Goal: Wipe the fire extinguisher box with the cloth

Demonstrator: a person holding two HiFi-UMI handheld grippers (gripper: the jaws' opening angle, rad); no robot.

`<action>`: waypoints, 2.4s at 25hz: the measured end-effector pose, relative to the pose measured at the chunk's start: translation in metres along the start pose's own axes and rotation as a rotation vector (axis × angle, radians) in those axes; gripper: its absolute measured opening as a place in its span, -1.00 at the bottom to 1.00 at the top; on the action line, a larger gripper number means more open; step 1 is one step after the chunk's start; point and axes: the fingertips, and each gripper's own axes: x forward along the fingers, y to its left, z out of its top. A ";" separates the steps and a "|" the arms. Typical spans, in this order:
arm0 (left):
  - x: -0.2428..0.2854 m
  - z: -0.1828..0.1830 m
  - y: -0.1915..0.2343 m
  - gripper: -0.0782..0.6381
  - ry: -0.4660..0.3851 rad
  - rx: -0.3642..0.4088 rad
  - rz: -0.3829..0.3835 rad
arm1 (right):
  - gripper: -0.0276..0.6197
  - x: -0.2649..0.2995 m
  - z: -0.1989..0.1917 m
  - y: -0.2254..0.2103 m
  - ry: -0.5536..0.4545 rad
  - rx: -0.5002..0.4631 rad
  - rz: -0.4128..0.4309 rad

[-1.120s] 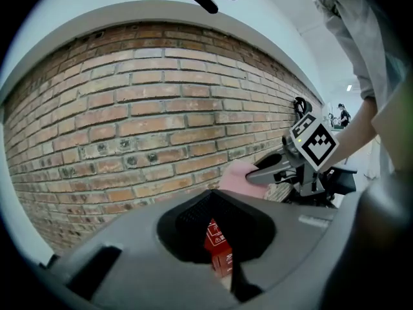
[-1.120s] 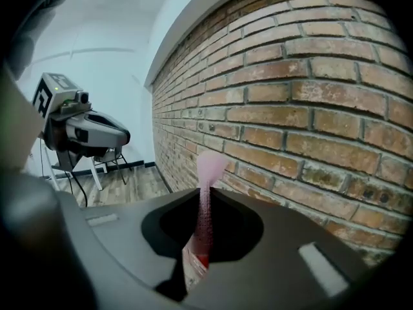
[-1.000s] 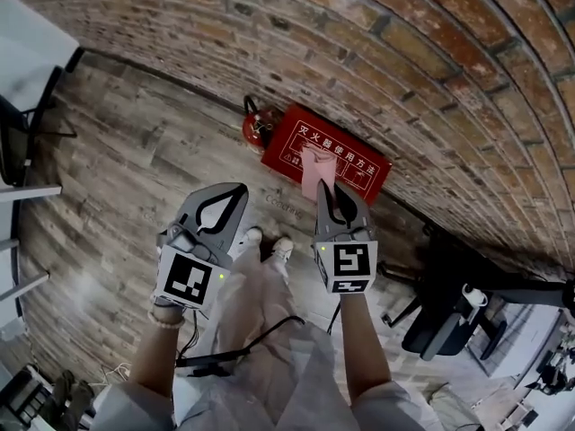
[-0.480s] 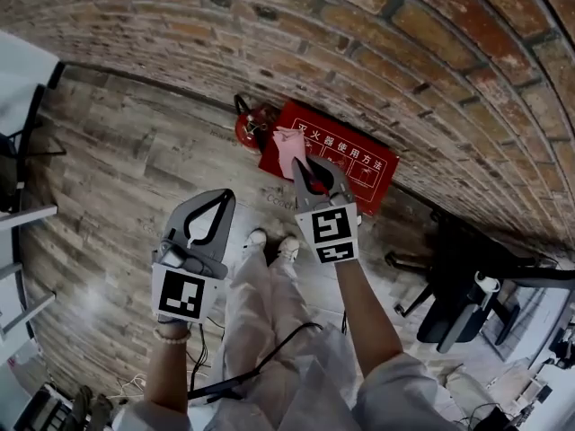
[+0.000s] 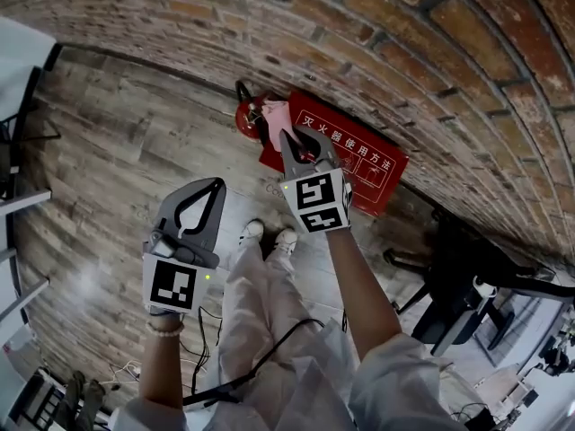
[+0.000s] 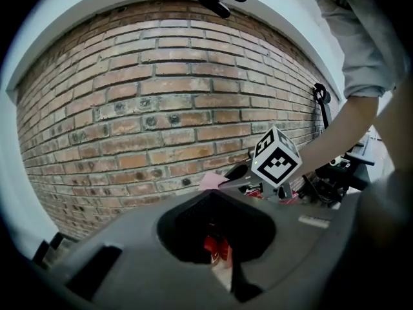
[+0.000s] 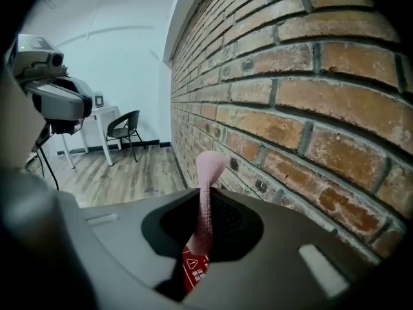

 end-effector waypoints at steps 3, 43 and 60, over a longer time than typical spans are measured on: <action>0.006 -0.002 0.001 -0.79 0.001 -0.009 0.004 | -0.83 0.016 -0.001 -0.005 -0.003 -0.003 0.009; 0.054 -0.001 -0.028 -0.79 0.010 0.064 -0.097 | -0.83 0.067 -0.092 -0.066 0.236 0.093 -0.141; 0.068 0.005 -0.047 -0.79 0.001 0.073 -0.160 | -0.83 0.035 -0.118 -0.089 0.231 0.197 -0.202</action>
